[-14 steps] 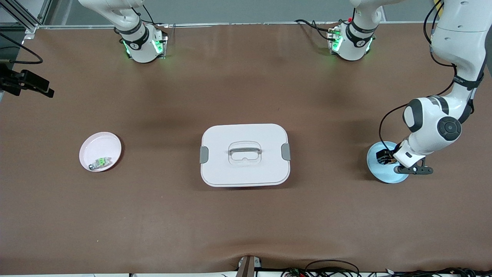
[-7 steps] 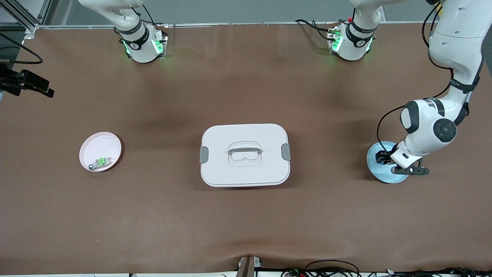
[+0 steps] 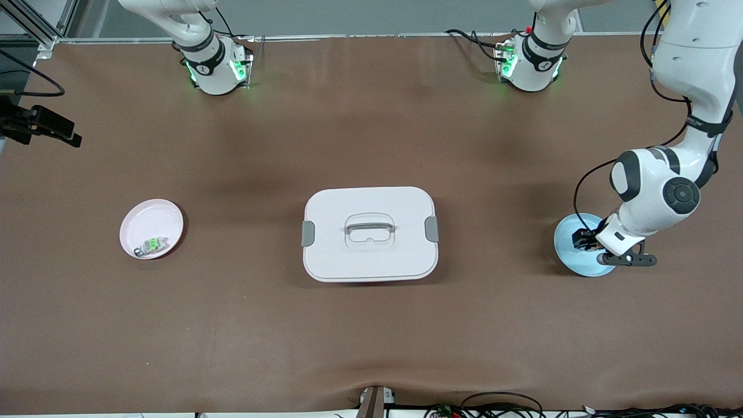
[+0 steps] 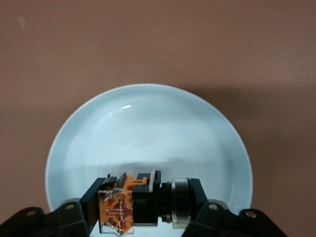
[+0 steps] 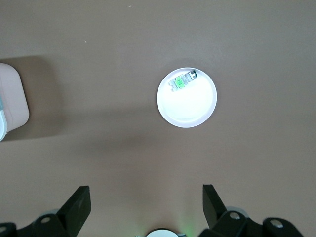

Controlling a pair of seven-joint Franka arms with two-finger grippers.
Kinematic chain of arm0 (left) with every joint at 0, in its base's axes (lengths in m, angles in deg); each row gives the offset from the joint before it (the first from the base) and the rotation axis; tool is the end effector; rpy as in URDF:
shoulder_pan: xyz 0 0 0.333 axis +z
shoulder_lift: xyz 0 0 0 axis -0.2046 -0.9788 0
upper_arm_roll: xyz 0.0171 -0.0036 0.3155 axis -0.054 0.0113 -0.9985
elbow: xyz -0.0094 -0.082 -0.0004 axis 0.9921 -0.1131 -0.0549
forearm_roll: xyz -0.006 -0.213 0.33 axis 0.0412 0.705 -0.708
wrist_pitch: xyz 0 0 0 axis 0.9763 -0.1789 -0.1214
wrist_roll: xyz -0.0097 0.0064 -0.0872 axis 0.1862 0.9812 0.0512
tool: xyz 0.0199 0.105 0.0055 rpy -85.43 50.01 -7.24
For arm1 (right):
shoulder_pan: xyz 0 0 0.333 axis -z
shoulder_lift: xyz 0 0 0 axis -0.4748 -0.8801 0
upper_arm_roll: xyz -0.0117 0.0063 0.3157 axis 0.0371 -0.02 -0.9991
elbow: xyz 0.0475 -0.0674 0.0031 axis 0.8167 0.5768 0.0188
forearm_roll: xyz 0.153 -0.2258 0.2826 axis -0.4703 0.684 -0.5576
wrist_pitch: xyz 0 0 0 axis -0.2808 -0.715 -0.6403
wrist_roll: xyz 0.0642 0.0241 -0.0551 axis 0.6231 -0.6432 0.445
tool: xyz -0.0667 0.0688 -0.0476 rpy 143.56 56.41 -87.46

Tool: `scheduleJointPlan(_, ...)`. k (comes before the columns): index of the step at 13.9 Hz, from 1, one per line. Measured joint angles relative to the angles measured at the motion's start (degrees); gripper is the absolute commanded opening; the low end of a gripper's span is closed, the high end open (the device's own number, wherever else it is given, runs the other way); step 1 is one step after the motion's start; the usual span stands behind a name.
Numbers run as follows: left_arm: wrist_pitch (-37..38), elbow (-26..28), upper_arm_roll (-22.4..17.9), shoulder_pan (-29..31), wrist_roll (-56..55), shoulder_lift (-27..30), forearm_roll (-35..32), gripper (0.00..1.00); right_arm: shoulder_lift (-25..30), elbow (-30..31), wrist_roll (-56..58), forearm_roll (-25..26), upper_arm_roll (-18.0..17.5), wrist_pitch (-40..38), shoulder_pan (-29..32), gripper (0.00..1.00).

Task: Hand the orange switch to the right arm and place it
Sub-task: 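Lower the left gripper and grasp the orange switch, then lift the switch with the left gripper while the right gripper approaches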

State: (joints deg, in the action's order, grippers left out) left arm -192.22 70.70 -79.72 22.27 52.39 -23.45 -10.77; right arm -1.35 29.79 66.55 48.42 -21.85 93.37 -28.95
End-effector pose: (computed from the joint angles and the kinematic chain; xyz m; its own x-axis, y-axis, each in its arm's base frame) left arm 0.6062 0.0587 0.2244 0.9973 -0.0650 0.0334 -0.0643 -0.9977 -0.0221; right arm 0.5334 -0.0361 0.6391 0.9935 -0.0782 -0.0831 -0.0796 -0.9967 -0.0138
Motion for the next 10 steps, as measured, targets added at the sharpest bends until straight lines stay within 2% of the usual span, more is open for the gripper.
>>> scheduleJointPlan(5, 12.8, -5.5, 3.3, 0.0, -5.4, 5.6, 0.2, 0.00, 0.0, 0.0, 0.0, 0.0, -0.1, 0.0, 0.0, 1.00)
scheduleJointPlan(10, 24.1, -14.1, 8.4, -0.2, -15.3, 6.3, 5.4, 0.00, -0.1, 0.0, 0.0, 0.0, -0.2, 0.0, 0.0, 1.00)
